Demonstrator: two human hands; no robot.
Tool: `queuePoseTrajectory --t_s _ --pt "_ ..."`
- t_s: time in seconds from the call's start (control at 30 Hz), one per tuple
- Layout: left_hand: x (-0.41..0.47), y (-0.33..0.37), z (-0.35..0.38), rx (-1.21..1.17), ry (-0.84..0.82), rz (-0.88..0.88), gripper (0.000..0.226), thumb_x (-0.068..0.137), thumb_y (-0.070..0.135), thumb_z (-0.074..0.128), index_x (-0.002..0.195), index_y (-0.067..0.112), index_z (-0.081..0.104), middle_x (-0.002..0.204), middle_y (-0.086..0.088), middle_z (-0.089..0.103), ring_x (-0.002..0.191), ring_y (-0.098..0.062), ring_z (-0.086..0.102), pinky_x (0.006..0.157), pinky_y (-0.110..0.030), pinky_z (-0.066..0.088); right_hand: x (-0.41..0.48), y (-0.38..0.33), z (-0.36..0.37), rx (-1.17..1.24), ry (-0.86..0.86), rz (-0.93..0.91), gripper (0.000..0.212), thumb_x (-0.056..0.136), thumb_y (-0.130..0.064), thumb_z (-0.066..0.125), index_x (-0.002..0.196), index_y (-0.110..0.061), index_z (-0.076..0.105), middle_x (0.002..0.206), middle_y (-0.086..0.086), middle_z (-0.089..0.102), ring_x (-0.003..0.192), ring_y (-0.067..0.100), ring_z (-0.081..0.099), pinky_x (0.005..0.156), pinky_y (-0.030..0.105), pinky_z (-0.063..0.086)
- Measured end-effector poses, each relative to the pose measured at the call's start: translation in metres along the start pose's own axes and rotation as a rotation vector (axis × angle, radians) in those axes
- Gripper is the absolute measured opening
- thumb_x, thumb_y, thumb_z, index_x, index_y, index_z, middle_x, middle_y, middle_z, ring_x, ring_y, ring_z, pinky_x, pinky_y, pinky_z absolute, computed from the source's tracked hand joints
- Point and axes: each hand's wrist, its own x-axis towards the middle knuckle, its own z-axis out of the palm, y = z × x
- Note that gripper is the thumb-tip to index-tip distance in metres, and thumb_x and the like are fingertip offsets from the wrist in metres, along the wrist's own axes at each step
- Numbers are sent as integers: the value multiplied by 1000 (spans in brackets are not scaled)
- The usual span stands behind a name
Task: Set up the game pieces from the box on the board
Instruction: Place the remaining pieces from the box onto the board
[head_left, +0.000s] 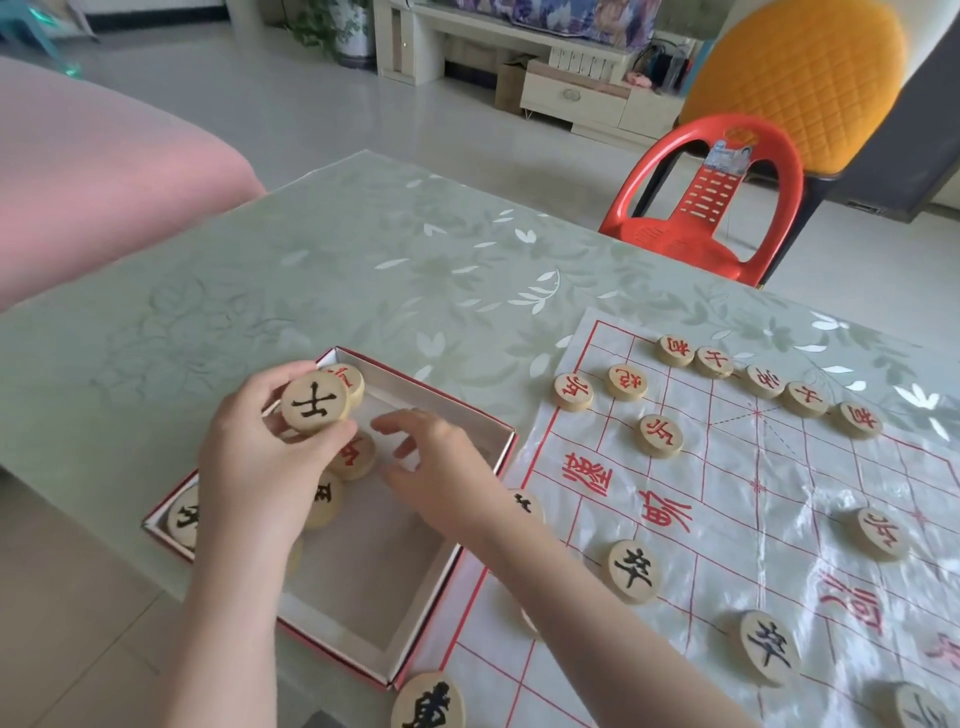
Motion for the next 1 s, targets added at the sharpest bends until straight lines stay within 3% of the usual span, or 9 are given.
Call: queuePoseTrajectory --t_s 0.07,0.13,0.23,0.4,0.53,0.67,0.83,0.9,1.0 --pt "2 2 -5 -14 28 2 50 67 4 76 109 27 62 105 4 66 90 -11 63 76 -20 49 16 -1 15 -60 -25 -27 47 80 -2 54 126 -11 53 120 12 57 110 29 52 92 30 39" --pt "4 3 -9 -26 50 -8 51 68 5 76 111 28 61 105 5 66 89 -8 63 81 -29 51 24 -1 26 -114 -34 -49 48 79 -7 58 127 -11 53 120 15 54 113 33 44 96 32 35" --pt "6 3 -10 -51 49 -12 52 68 4 75 112 29 61 104 6 66 87 -3 62 79 -29 50 25 3 33 -162 -34 -80 50 78 -12 61 128 -11 52 120 15 50 112 33 39 99 34 34" --pt "6 4 -3 -85 -27 11 51 68 1 74 107 31 61 99 10 67 89 -5 64 73 -15 49 9 2 19 -54 118 -94 44 76 -16 68 117 -8 54 112 9 55 104 24 47 89 24 38" --pt "3 5 9 -102 -114 24 51 68 1 75 104 34 61 95 12 68 85 -5 65 79 -22 51 -23 1 -17 213 272 -8 46 71 -16 75 113 -18 55 108 -4 56 85 0 49 74 5 37" --pt "-5 12 30 -94 -210 69 52 67 1 76 99 39 60 95 9 68 83 -3 65 69 -6 49 -59 9 -47 257 350 45 47 73 -13 74 114 -22 55 107 -5 57 80 3 52 70 8 43" --pt "-25 26 53 -71 -311 100 53 65 4 78 103 37 61 96 16 67 77 8 63 70 -7 48 -98 28 -69 269 421 141 45 73 -15 76 110 -27 55 105 -8 59 85 8 56 75 17 49" --pt "-33 31 62 -61 -348 115 52 65 5 78 104 35 61 95 16 67 79 8 62 69 -2 46 -112 36 -78 251 441 173 45 73 -16 76 110 -29 55 104 -10 59 86 6 56 76 16 49" --pt "-46 37 76 -46 -407 140 52 65 6 78 105 35 61 95 12 68 80 2 65 71 -10 48 -129 52 -93 238 466 225 45 73 -18 76 110 -31 55 105 -11 59 86 7 57 78 19 50"
